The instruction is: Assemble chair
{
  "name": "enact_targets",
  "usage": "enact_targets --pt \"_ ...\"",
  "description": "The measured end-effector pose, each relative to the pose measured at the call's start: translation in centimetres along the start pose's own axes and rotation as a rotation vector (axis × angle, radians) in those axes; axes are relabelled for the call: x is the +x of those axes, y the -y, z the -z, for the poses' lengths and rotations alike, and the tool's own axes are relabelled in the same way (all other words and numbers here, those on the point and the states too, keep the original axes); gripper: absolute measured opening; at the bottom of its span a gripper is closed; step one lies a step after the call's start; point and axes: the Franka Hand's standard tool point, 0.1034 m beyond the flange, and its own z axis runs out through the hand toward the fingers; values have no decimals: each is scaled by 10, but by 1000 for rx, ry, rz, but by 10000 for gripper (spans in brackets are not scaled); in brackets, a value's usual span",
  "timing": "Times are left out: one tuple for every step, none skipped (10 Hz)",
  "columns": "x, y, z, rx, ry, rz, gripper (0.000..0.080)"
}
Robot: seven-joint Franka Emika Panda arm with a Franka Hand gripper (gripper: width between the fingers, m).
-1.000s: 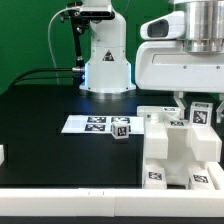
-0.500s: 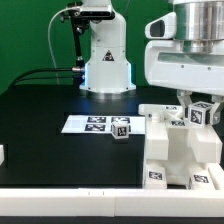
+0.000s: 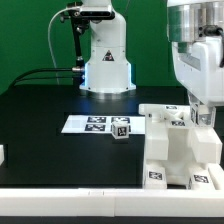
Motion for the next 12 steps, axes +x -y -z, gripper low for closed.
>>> enact_targets --pt "0 0 0 4 3 -82 264" --pt "0 0 1 5 4 -151 264" --pt "0 0 1 7 2 -215 264" --pt "0 0 1 7 1 -235 264" --pt "1 1 2 8 0 -295 264" --pt "1 1 2 9 -1 -300 264" --pt "1 1 2 9 -2 -301 264" --pt "1 0 2 10 -4 -284 264" --pt "1 0 1 12 -5 -267 264" --pt "0 0 1 12 -5 -266 264" --pt "1 0 1 12 -5 -262 264" --pt "0 -1 0 10 -6 -259 264"
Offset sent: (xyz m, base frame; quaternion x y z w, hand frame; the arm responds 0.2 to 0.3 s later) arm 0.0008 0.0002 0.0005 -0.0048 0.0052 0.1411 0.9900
